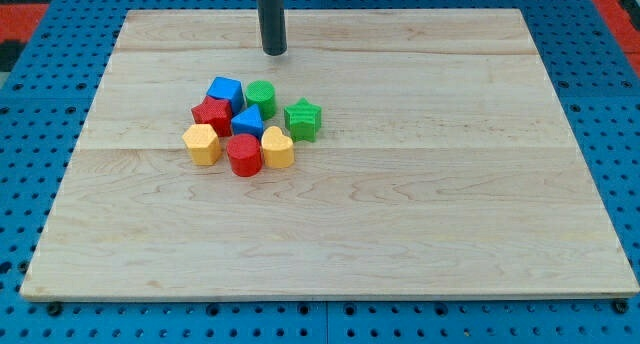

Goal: Move the green star to the top right of the yellow heart

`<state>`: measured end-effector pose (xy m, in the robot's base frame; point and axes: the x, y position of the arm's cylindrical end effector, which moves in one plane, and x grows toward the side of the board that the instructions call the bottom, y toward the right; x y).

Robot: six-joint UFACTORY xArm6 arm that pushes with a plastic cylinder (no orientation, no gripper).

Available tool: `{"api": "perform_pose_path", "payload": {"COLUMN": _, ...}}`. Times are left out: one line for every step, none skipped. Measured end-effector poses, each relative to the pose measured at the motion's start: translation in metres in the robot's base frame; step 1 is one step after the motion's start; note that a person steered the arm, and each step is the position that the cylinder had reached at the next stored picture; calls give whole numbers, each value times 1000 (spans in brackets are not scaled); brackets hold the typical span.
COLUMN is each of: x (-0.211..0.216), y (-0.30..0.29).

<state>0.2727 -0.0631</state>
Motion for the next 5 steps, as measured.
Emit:
{"api": "perform_pose_path", "payload": {"x": 0, "y": 0}}
{"api": "perform_pose_path", "payload": {"x": 0, "y": 0}}
{"api": "perform_pose_path", "payload": {"x": -1, "y": 21}}
{"api": "perform_pose_path", "payload": {"x": 6, "y": 26}}
{"api": "perform_pose_path", "payload": {"x": 6, "y": 35}}
